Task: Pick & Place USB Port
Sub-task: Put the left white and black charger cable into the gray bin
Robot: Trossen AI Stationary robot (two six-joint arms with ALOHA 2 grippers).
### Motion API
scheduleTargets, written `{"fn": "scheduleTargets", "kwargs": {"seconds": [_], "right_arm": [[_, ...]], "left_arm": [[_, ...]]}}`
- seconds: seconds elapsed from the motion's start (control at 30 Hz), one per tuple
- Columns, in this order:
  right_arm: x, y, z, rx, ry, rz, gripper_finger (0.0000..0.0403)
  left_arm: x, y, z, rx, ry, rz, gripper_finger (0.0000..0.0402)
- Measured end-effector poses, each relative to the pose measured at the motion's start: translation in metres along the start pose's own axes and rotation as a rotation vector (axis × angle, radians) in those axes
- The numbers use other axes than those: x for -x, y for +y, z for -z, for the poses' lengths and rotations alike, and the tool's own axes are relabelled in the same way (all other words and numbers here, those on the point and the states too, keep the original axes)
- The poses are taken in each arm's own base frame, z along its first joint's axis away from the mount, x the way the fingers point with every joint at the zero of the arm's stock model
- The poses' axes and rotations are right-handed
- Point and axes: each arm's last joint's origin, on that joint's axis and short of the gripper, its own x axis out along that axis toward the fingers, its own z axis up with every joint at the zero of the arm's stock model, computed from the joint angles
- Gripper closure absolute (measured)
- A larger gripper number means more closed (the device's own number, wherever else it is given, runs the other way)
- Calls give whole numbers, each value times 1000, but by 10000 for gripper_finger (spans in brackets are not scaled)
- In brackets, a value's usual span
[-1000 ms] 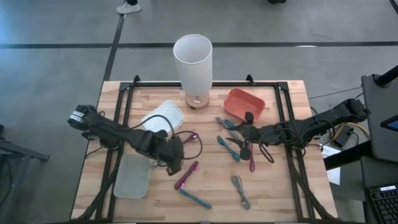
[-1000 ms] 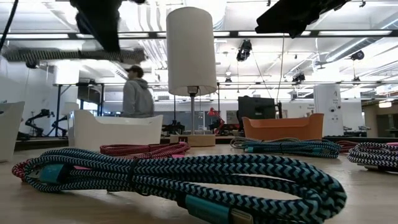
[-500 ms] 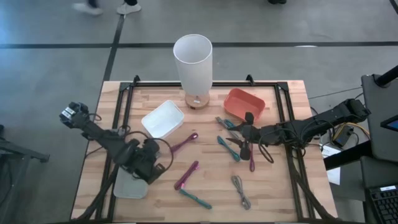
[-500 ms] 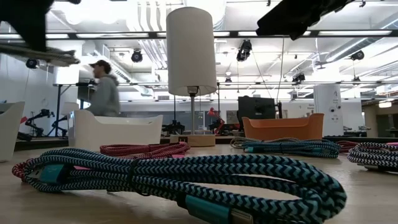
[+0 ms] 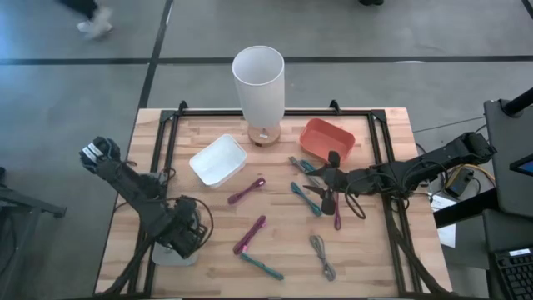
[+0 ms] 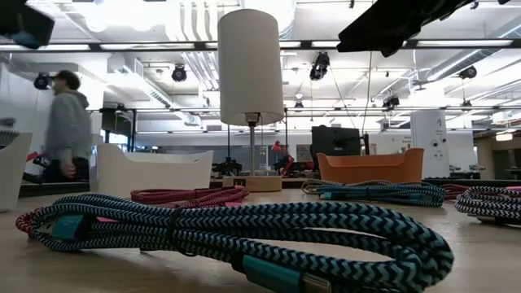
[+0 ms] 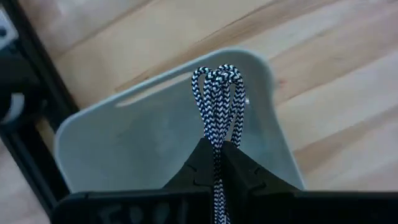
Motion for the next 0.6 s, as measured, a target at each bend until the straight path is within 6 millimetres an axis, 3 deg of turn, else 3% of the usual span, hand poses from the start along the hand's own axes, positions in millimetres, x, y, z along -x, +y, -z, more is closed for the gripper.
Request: {"fn": "scheduleTargets", "kwargs": {"seconds": [0.4,0.6], "right_arm": [[0,0,0,-1,-2,0,218],[0,0,-1,-5,-10,-1,218]], "left_arm": [[-50,5,9,63,27,85,390],[-65,7,11,75,40,124,360]]}}
